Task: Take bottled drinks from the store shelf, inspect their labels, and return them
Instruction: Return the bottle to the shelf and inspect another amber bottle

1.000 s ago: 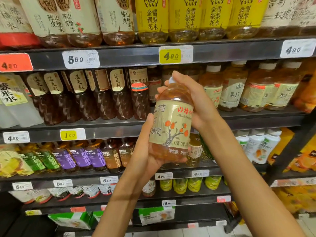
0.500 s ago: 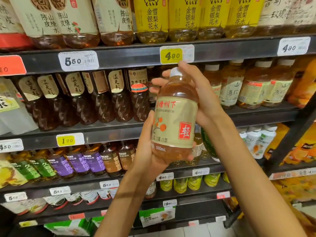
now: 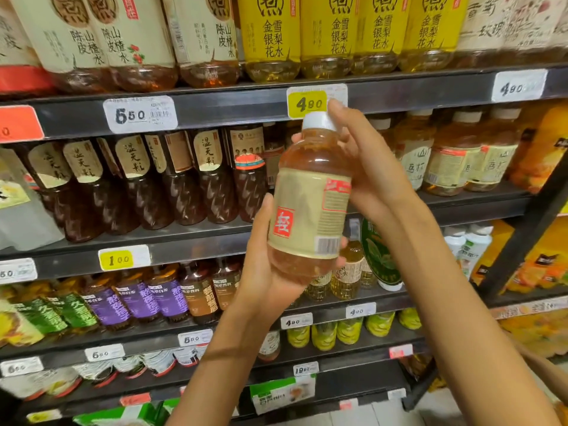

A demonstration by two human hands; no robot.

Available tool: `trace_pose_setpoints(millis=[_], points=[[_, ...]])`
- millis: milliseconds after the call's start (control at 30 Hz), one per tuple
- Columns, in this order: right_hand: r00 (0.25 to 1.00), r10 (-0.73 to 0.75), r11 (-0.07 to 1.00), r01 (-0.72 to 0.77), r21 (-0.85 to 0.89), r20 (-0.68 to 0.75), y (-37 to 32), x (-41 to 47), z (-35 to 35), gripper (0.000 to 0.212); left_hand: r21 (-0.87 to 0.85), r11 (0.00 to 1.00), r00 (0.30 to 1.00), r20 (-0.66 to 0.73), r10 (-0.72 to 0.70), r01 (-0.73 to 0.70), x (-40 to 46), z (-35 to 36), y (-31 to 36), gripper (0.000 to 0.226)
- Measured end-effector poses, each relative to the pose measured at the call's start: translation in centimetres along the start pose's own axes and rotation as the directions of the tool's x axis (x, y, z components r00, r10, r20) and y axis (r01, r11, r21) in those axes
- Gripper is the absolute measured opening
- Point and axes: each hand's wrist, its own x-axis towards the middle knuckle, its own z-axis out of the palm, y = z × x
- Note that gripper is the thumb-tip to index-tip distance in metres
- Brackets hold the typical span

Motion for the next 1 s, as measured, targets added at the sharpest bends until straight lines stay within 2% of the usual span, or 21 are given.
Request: trace_pose_setpoints(millis=[100, 167, 200, 267, 333, 400, 500, 567, 633, 733, 833, 933, 1000], points=[[0.984, 0.084, 0.99, -0.1, 0.099, 0.154, -0.1, 0.1, 0.1, 0.042, -0.09, 0.982, 0.981, 0.12, -0.155, 0.166, 0.1, 0.3, -0.1, 0.074], [0.984, 0.062, 0.985, -0.087, 0.147, 0.164, 0.1, 0.3, 0.2, 0.038, -0.075, 0.975, 0.971, 0.141, -0.195, 0.207, 0.1, 0.2, -0.1, 0.075], [0.988, 0.044, 0.986, -0.068, 0.153, 0.15, 0.1, 0.4, 0.1, 0.038, -0.035, 0.978, 0.974, 0.101, -0.2, 0.205, 0.1, 0.2, 0.1, 0.075], [0.995, 0.017, 0.992, -0.029, 0.123, 0.1, 0.0, 0.4, -0.2, 0.038, 0.06, 0.989, 0.99, -0.013, -0.138, 0.139, 0.2, 0.2, 0.3, 0.072], [1.0, 0.009, 0.999, -0.009, 0.039, 0.019, -0.1, 0.4, -0.5, 0.032, 0.272, 0.962, 0.999, -0.039, 0.02, -0.008, -0.3, -0.1, 0.1, 0.063], [0.999, 0.038, 0.999, -0.038, 0.001, -0.036, 0.2, 0.4, -0.9, 0.029, 0.497, 0.863, 0.994, -0.006, 0.113, -0.095, -0.8, 0.1, -0.2, 0.055], [0.987, 0.142, 0.986, -0.148, -0.077, -0.079, 1.0, 0.3, -1.2, 0.034, 0.709, 0.704, 0.988, -0.075, 0.138, -0.045, -0.8, -0.1, -0.3, 0.051], [0.979, 0.167, 0.978, -0.18, -0.109, -0.119, 1.5, 0.3, -1.2, 0.034, 0.722, 0.691, 0.989, -0.089, 0.12, -0.019, -0.6, -0.2, -0.2, 0.057], [0.974, 0.125, 0.971, -0.159, -0.178, -0.188, 1.8, 0.7, -1.3, 0.033, 0.721, 0.692, 0.983, -0.107, 0.151, -0.027, 0.0, -0.4, -0.3, 0.064], [0.961, -0.004, 0.894, -0.121, -0.431, -0.278, 2.0, 1.2, -1.7, 0.033, 0.734, 0.677, 0.953, -0.166, 0.254, -0.053, 1.8, -0.7, -0.6, 0.06], [0.97, -0.11, 0.8, -0.044, -0.599, -0.218, 1.9, 2.1, -2.8, 0.038, 0.783, 0.619, 0.927, -0.186, 0.327, -0.061, 4.4, -1.1, -0.9, 0.055], [0.987, -0.06, 0.714, -0.062, -0.698, -0.149, 1.6, 3.6, -4.0, 0.042, 0.855, 0.517, 0.906, -0.193, 0.377, -0.033, 7.3, -1.7, -1.0, 0.068], [0.989, -0.041, 0.667, -0.078, -0.741, -0.141, 1.8, 4.3, -4.7, 0.043, 0.877, 0.48, 0.9, -0.211, 0.381, 0.002, 9.1, -2.3, -0.8, 0.069]])
